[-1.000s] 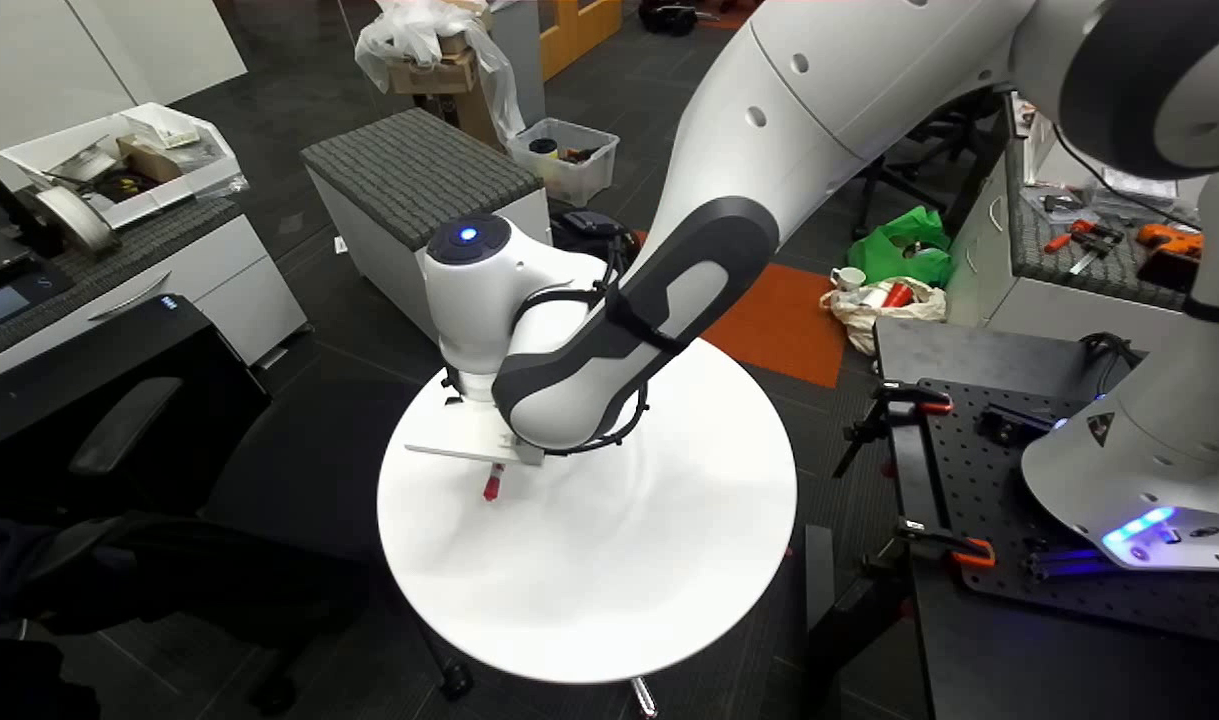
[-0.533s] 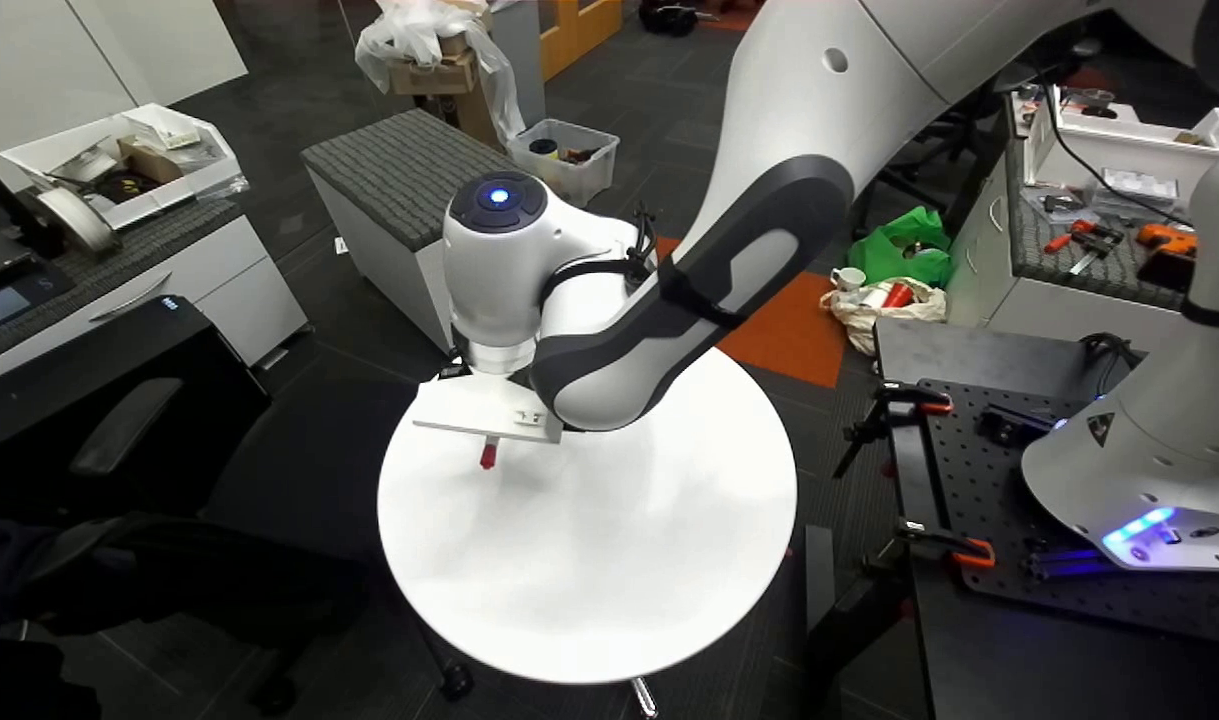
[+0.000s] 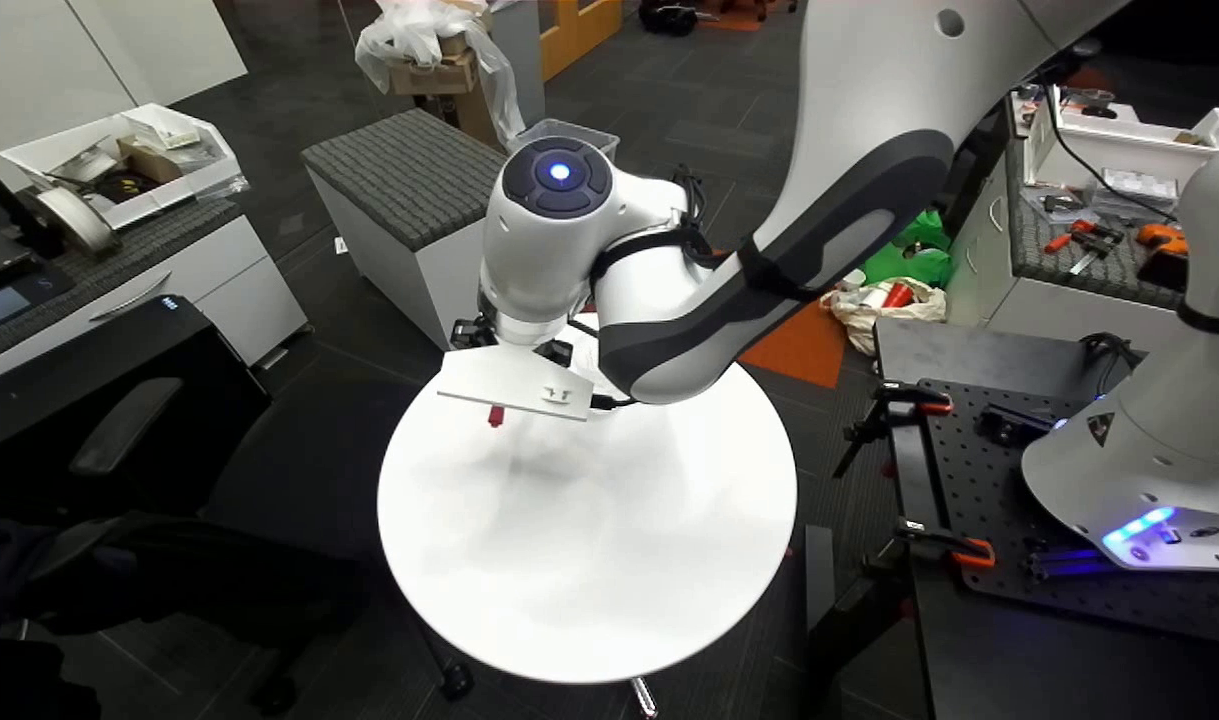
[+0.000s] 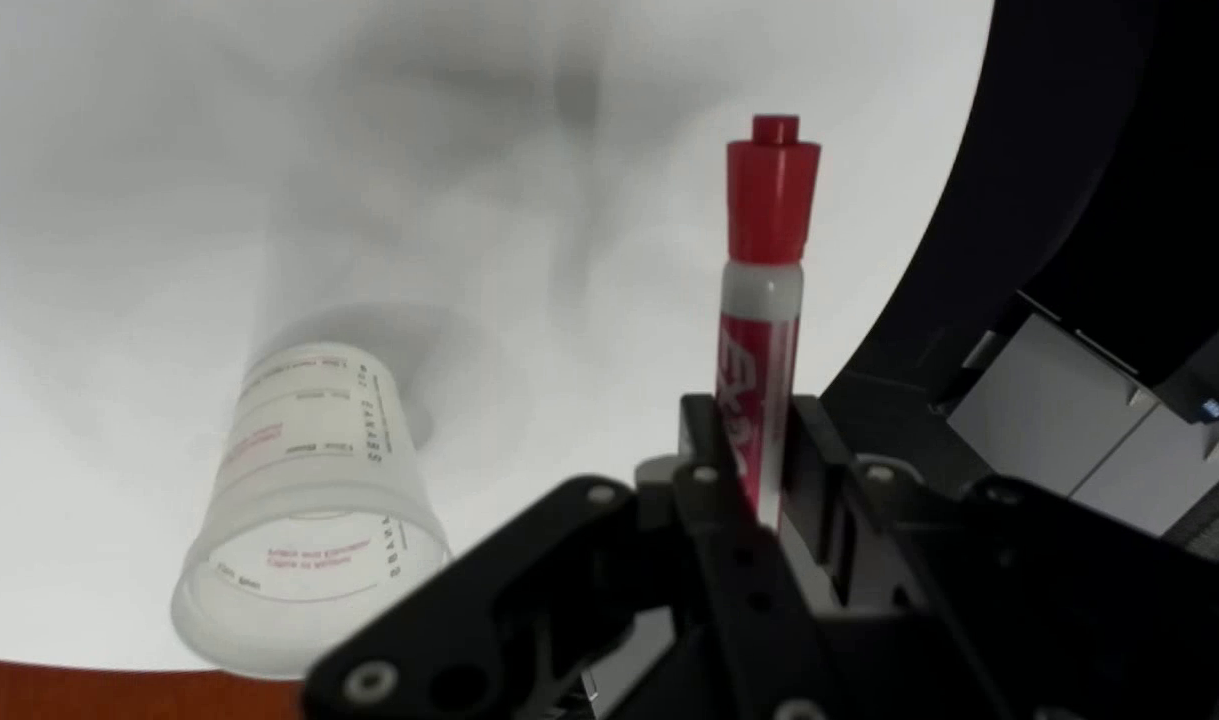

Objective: Put the red marker in the cup

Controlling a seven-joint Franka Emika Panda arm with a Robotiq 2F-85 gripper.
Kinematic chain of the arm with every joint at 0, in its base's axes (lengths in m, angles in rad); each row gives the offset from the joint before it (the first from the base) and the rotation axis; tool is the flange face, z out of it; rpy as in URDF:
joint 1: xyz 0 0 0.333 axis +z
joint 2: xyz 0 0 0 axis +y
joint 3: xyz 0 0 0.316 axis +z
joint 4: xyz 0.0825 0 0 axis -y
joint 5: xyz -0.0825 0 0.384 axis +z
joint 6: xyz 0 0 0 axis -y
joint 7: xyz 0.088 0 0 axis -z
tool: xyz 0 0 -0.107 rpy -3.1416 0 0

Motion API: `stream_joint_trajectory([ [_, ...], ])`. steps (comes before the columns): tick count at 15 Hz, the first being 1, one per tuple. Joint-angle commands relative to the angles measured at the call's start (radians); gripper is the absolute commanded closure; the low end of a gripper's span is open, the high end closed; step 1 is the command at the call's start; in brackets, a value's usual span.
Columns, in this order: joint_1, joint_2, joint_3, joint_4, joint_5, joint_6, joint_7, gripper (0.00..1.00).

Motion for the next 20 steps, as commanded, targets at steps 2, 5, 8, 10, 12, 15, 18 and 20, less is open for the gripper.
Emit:
stream_joint_trajectory([
  [2,0.157,-0.071,-0.18,-0.11,-0.174,0.063,0.195,0.95],
  [5,0.281,-0.072,-0.325,-0.136,-0.287,0.07,0.327,0.95],
  [8,0.411,-0.062,-0.471,-0.153,-0.377,0.055,0.438,0.95],
  [10,0.489,-0.056,-0.555,-0.165,-0.424,0.043,0.498,0.95],
  [12,0.558,-0.05,-0.625,-0.18,-0.458,0.033,0.545,0.95],
  [15,0.642,-0.044,-0.709,-0.205,-0.479,0.006,0.582,0.95],
  [18,0.707,-0.038,-0.776,-0.227,-0.47,-0.046,0.589,0.95],
  [20,0.734,-0.042,-0.805,-0.237,-0.466,-0.109,0.583,0.95],
])
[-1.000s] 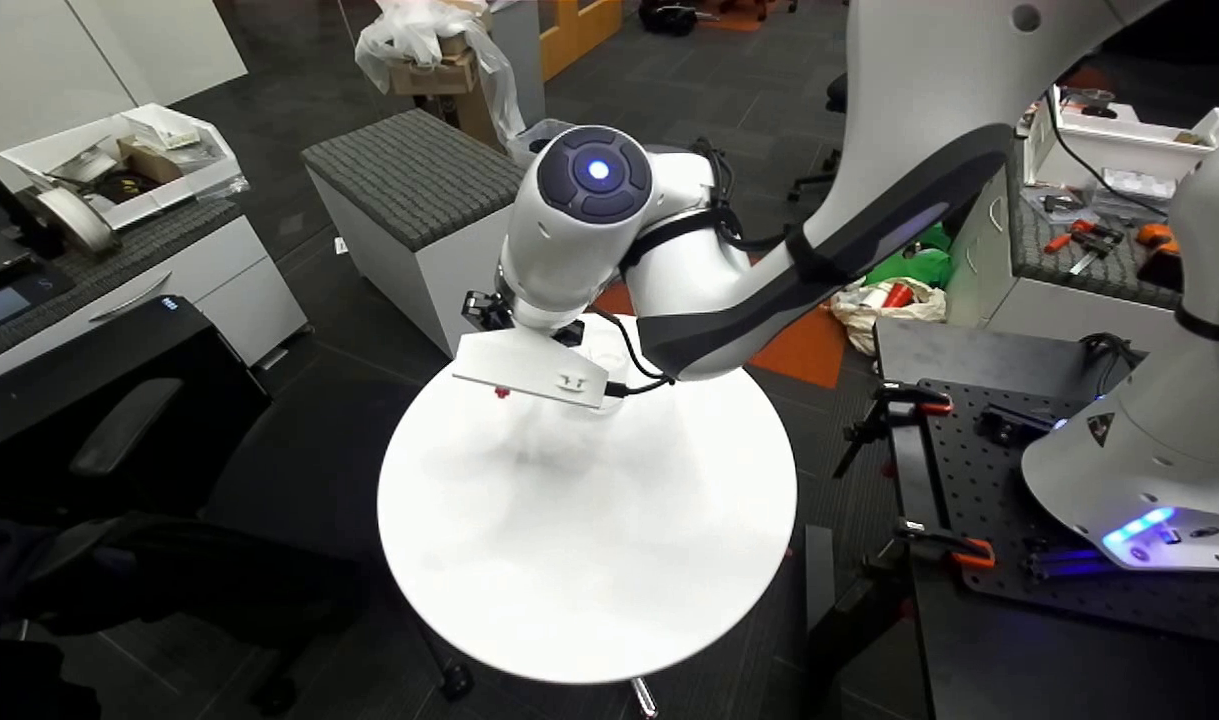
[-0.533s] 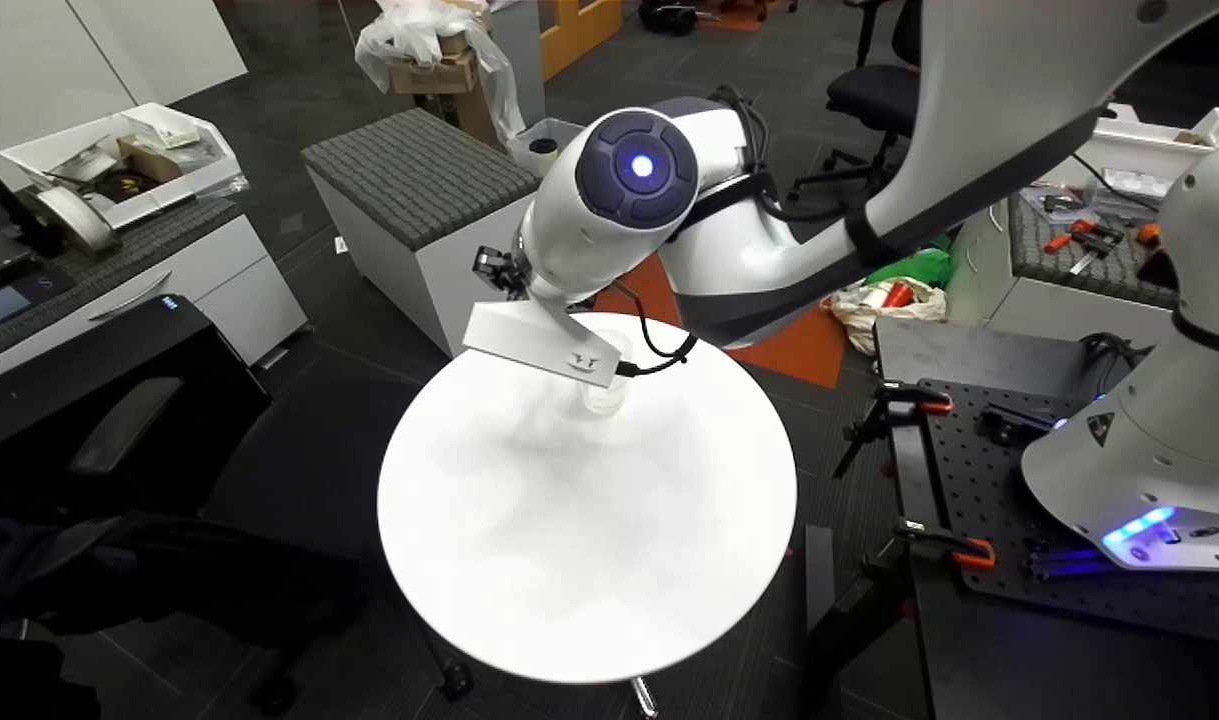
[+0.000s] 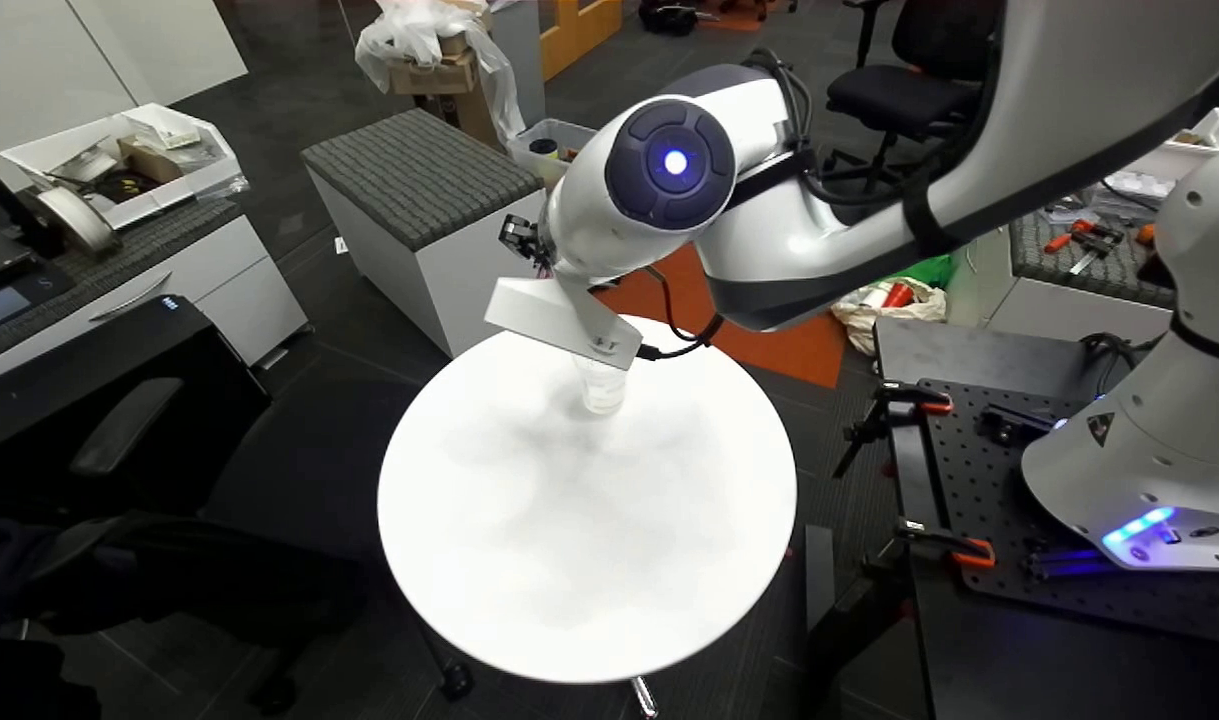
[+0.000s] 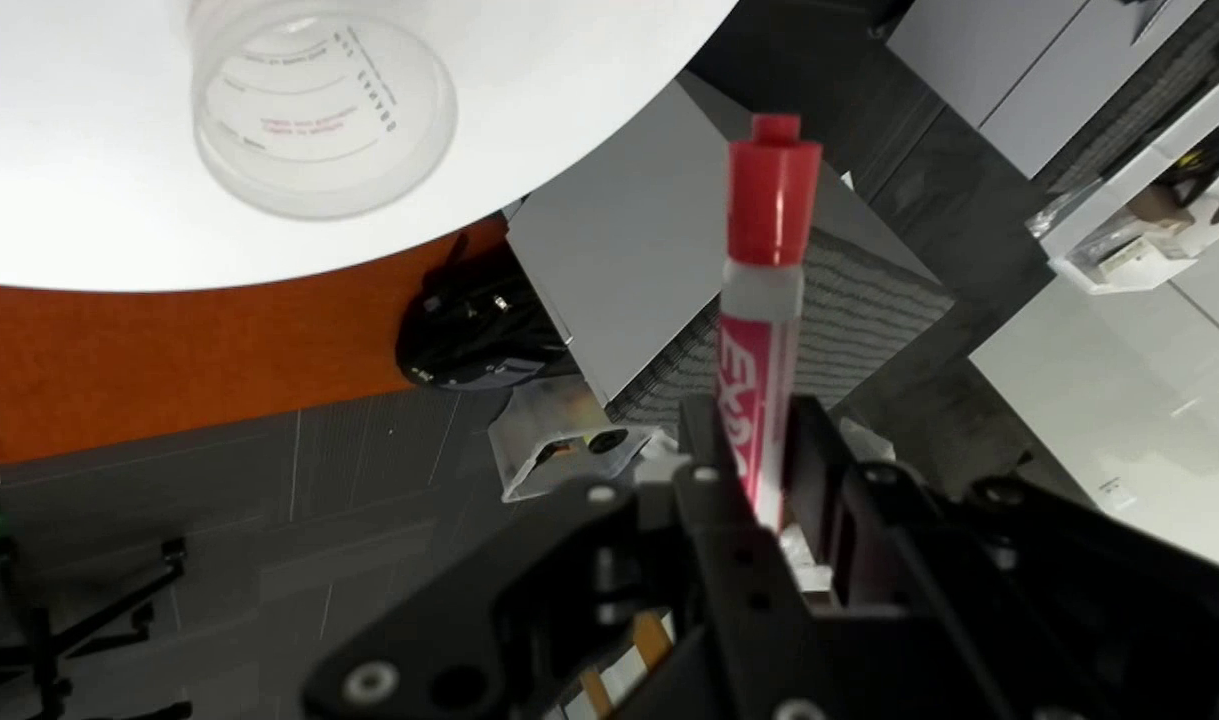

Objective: Put the red marker in the cup

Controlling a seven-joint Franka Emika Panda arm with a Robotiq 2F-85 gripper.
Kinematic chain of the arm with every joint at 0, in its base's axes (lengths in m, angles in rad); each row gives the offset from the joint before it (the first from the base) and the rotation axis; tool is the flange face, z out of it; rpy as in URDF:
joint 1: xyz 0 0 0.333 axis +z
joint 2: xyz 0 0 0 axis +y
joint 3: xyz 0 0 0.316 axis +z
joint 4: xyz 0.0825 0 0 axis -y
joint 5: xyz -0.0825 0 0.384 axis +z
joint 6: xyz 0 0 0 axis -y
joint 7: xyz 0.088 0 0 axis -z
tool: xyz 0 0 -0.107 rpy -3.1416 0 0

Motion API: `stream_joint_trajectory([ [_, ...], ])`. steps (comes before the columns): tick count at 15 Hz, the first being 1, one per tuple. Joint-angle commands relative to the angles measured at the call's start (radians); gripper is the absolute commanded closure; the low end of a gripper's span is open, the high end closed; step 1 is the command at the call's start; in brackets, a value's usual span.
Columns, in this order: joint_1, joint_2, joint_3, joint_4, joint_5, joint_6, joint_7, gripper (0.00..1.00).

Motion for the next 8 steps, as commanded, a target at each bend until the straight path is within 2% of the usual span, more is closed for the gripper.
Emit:
stream_joint_trajectory([
  [1,0.071,-0.01,-0.066,-0.022,-0.015,-0.116,0.034,0.95],
  [8,0.01,-0.06,0.001,0.005,-0.027,-0.382,-0.002,0.95],
])
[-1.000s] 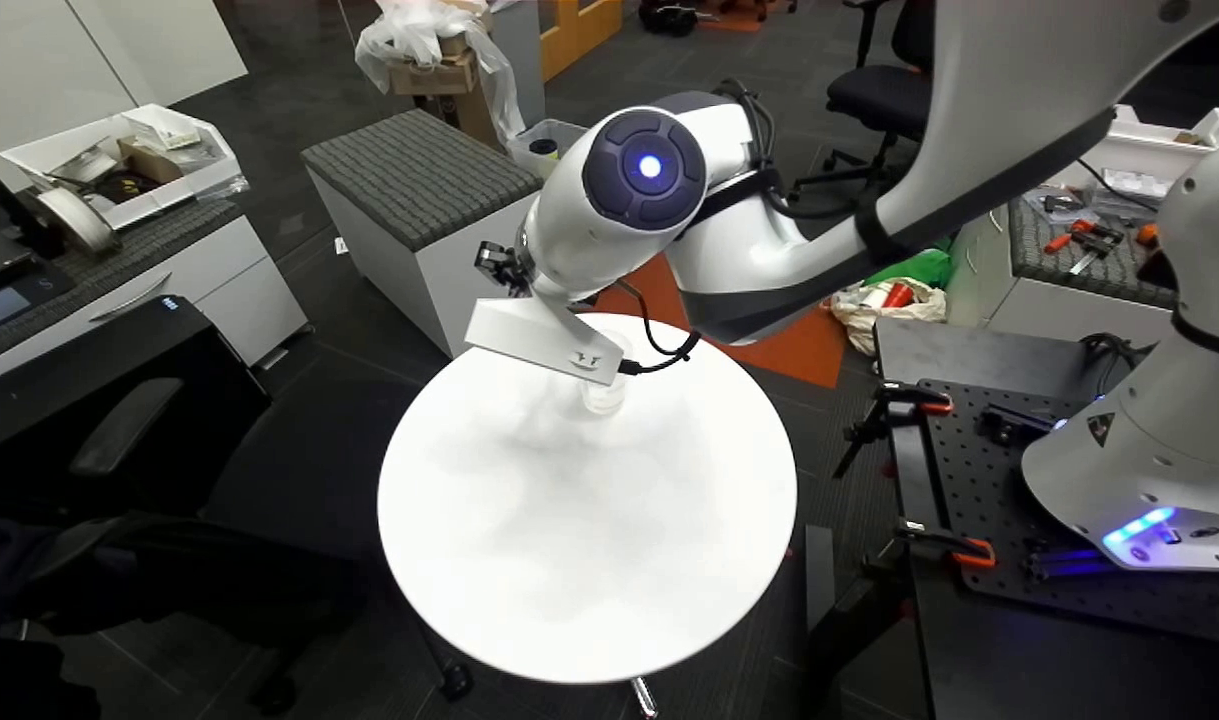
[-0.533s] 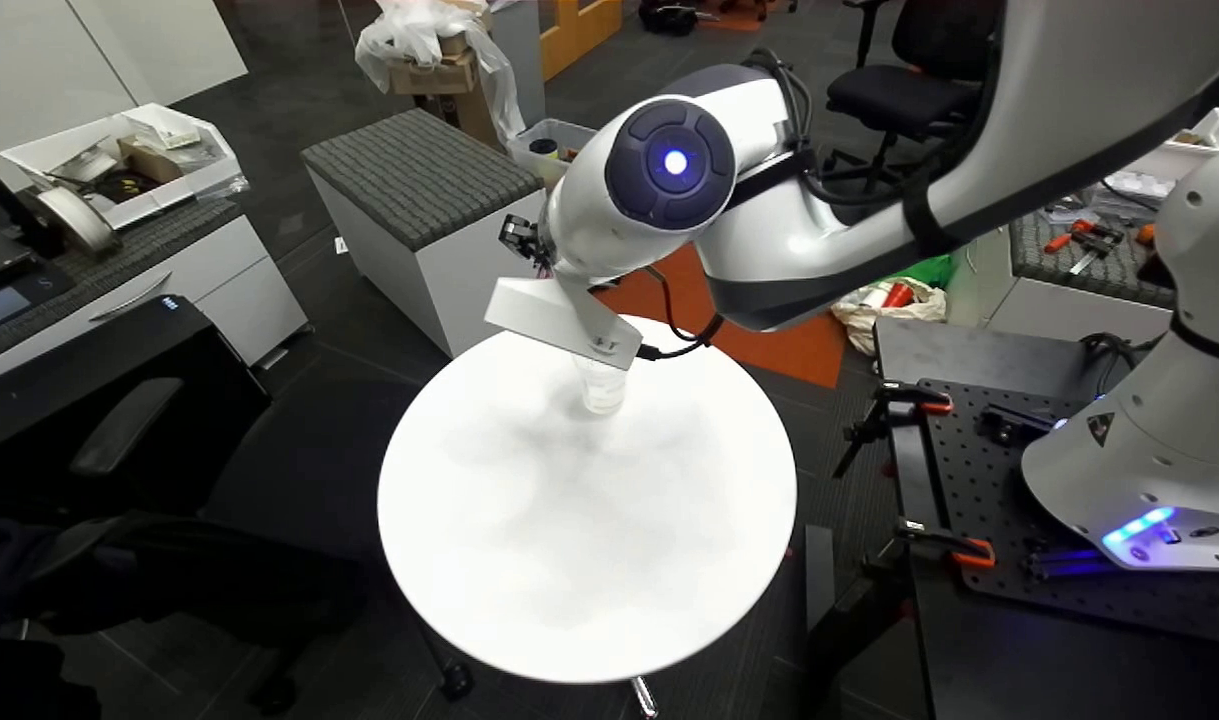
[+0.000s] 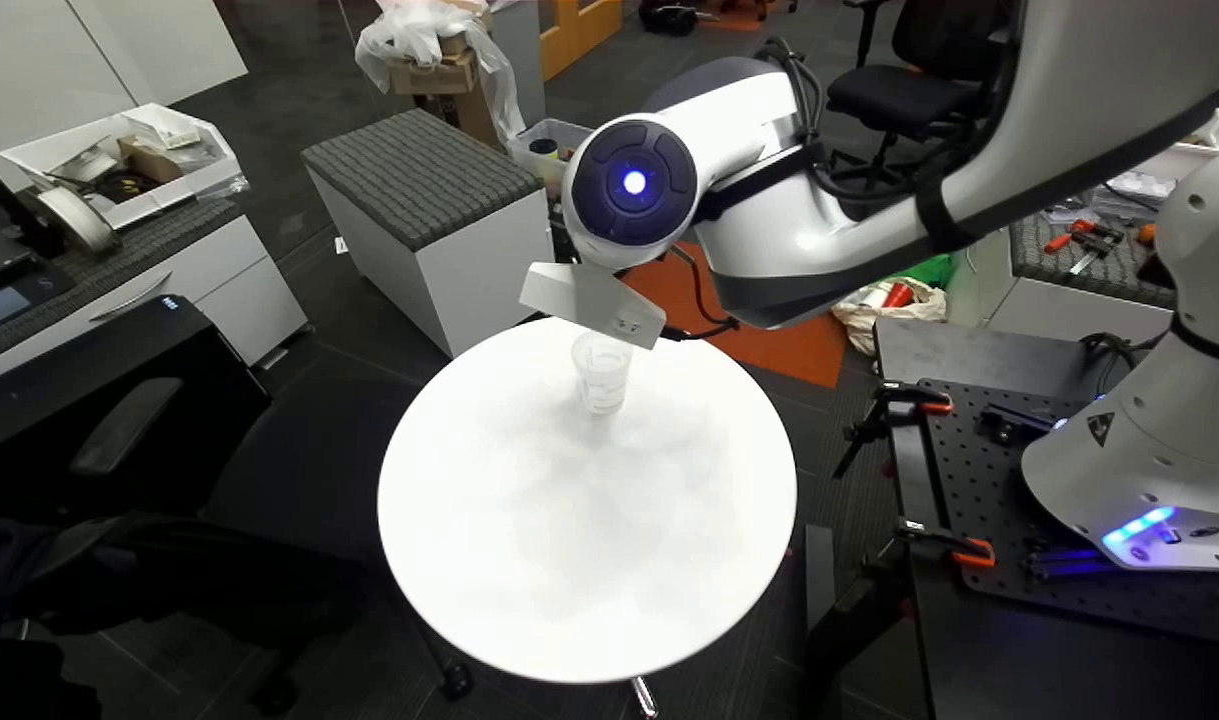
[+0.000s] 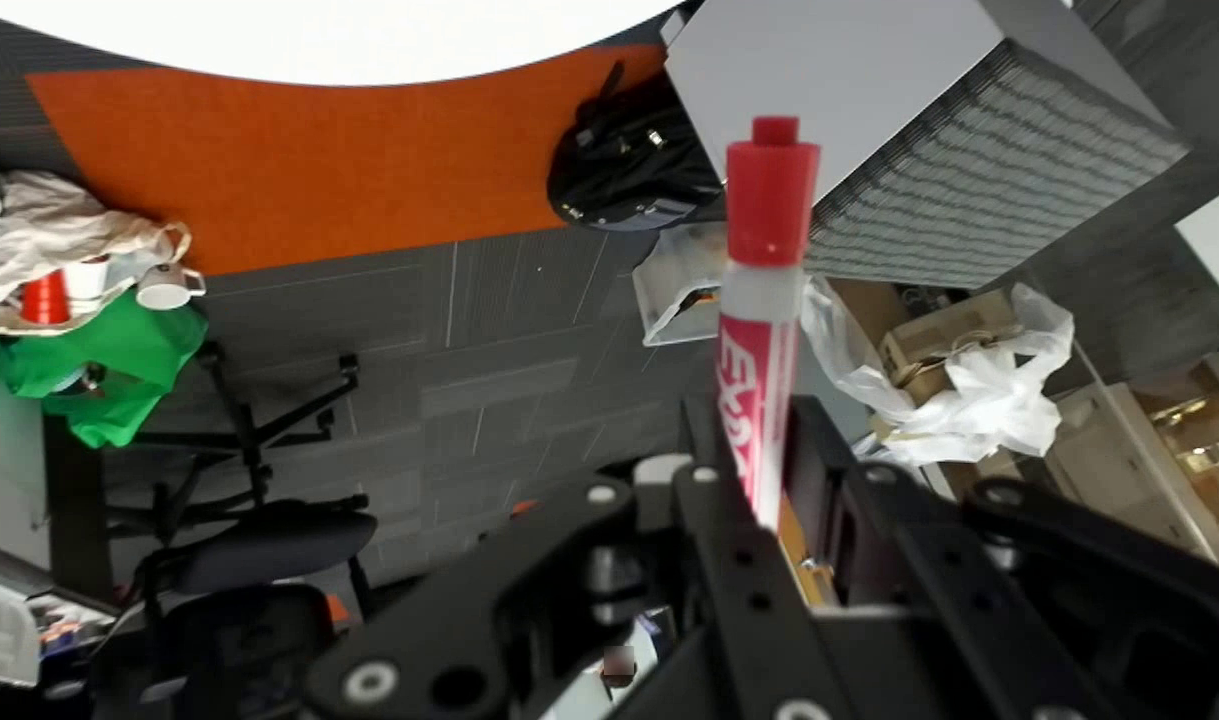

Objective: Put the red marker in the cup

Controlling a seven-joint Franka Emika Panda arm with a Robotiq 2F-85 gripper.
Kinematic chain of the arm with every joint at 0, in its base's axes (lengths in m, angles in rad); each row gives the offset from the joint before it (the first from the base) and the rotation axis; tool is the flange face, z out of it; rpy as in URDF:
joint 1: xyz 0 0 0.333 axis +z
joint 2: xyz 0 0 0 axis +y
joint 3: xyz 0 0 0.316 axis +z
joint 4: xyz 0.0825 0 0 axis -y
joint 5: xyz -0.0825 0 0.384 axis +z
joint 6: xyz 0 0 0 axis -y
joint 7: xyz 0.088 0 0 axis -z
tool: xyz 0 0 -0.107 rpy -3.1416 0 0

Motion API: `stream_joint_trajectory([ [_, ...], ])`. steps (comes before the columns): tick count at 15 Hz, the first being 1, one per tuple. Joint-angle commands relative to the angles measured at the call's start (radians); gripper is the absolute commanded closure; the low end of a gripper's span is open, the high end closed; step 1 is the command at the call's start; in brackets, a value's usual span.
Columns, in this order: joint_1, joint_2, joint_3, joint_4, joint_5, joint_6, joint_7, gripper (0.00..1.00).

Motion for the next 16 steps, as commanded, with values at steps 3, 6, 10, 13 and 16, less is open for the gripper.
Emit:
stream_joint_trajectory([
  [3,-0.106,-0.072,0.117,0.043,-0.024,-0.162,-0.024,0.95],
  [6,-0.239,-0.076,0.248,0.091,-0.017,-0.201,-0.047,0.95],
  [10,-0.442,-0.067,0.456,0.159,-0.027,-0.262,-0.046,0.95],
  [13,-0.596,-0.061,0.617,0.209,-0.052,-0.323,-0.041,0.95],
  [16,-0.746,-0.058,0.788,0.254,-0.096,-0.421,-0.033,0.95],
])
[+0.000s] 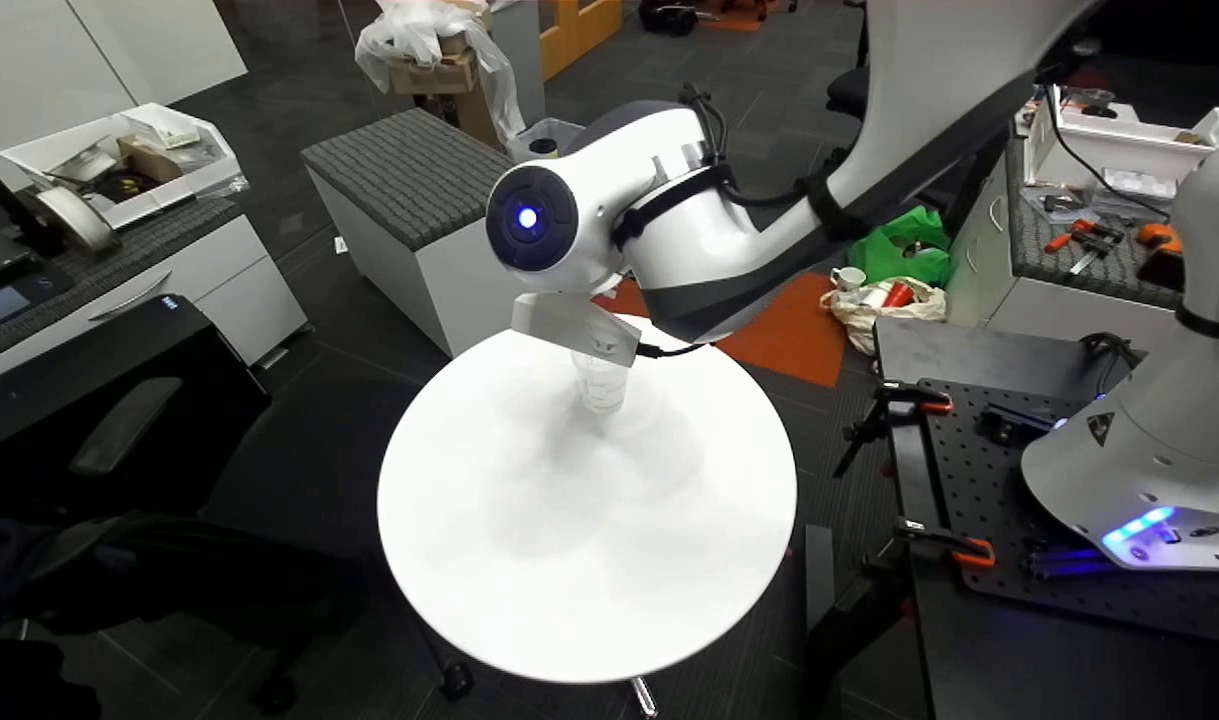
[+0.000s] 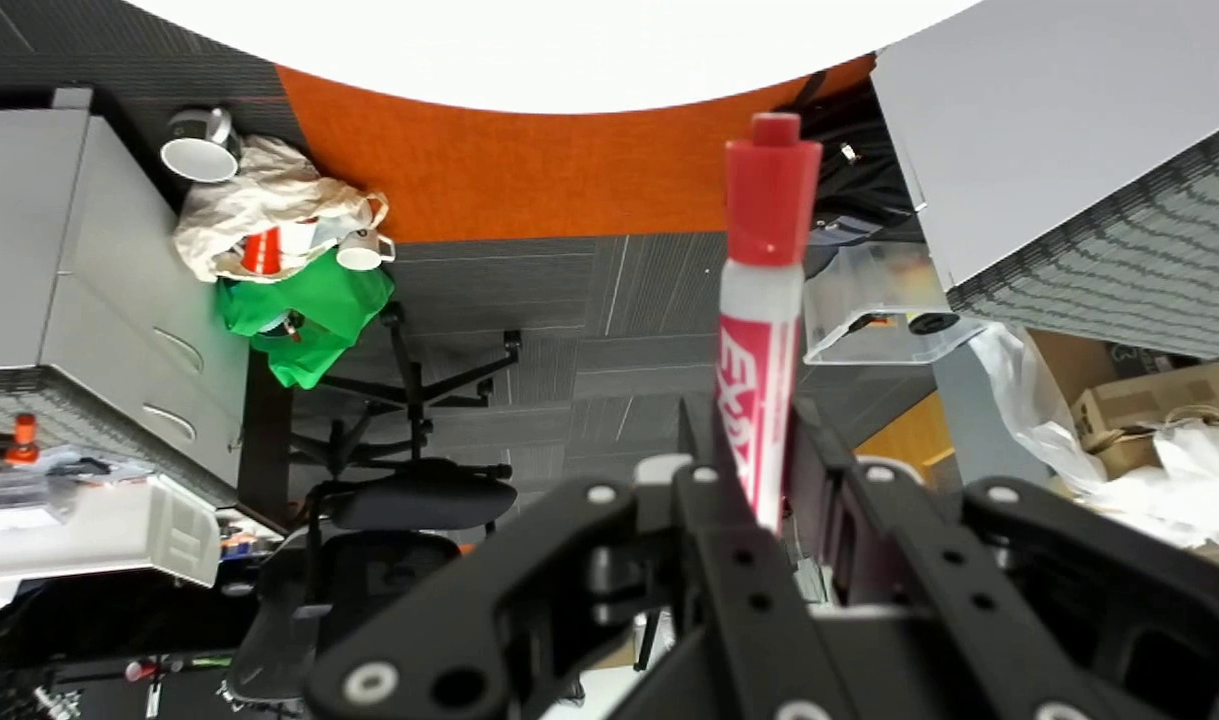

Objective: Put the red marker in the cup

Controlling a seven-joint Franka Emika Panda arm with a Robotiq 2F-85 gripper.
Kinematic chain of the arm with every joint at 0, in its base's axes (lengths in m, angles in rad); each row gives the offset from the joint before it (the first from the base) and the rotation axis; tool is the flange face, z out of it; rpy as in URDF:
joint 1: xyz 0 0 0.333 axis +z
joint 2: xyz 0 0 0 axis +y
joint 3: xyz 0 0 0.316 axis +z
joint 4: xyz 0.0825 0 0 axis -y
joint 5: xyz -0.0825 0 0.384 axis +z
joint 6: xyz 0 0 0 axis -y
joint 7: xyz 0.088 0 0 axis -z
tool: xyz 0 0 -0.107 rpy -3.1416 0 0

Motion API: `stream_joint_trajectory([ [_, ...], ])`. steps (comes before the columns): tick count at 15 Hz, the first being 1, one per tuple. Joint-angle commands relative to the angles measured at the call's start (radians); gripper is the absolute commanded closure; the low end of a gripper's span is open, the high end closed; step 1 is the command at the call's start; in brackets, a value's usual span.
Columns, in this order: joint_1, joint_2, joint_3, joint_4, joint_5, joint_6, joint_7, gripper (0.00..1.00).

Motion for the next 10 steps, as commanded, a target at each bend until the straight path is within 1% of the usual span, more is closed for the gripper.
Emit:
stream_joint_trajectory([
  [1,-0.182,-0.012,0.202,0.063,-0.06,-0.128,-0.01,0.95],
  [3,-0.256,0.004,0.286,0.094,-0.071,-0.17,-0.018,0.95],
  [5,-0.313,0.024,0.351,0.125,-0.073,-0.194,-0.027,0.95],
  [7,-0.35,0.049,0.393,0.155,-0.073,-0.215,-0.029,0.95],
  [10,-0.379,0.098,0.427,0.207,-0.073,-0.255,-0.03,0.95],
])
